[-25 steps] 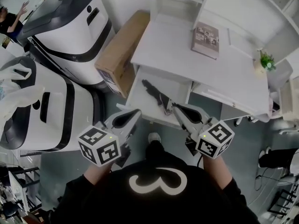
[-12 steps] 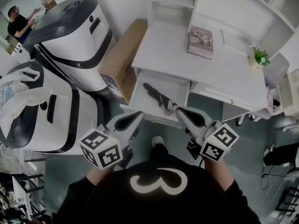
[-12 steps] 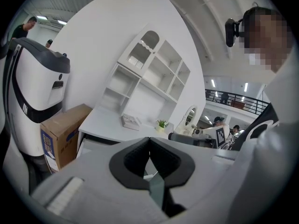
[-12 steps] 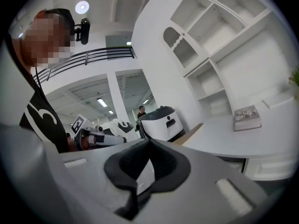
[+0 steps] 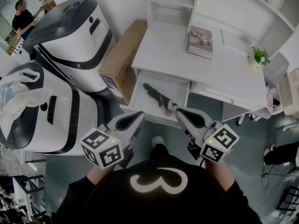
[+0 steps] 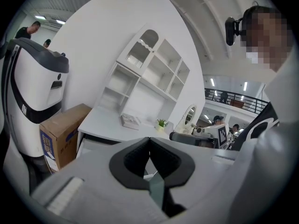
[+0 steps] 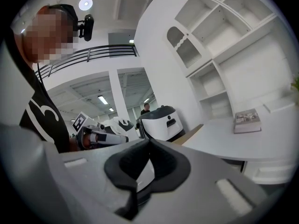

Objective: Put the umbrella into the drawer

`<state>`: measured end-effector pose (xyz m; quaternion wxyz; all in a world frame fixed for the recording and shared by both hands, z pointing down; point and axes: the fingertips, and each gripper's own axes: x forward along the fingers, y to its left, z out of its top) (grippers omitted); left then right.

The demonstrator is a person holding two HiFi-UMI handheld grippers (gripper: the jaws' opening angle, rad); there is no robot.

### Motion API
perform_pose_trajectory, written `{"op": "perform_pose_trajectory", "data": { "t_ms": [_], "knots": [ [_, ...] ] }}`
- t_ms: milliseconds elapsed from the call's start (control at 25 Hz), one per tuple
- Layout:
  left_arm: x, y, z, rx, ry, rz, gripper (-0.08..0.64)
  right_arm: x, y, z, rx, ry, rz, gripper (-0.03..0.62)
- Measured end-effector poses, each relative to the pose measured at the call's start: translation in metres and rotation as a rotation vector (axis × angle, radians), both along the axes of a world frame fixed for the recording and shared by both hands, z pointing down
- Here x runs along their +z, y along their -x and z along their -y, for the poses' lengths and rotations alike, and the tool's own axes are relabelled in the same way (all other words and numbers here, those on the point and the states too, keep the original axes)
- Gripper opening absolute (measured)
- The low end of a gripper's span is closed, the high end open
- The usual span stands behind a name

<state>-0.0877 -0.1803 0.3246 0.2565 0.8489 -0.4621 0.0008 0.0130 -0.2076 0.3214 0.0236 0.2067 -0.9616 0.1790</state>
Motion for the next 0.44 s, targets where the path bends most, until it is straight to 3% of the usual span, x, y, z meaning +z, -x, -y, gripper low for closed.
{"op": "perform_pose_trajectory", "data": {
  "t_ms": [440],
  "knots": [
    [0.010,0.009,0.016,-0.007,0.012,-0.002,0.009,0.012,0.012,0.013,-0.021,0.012,-0.030,0.003]
  ]
}}
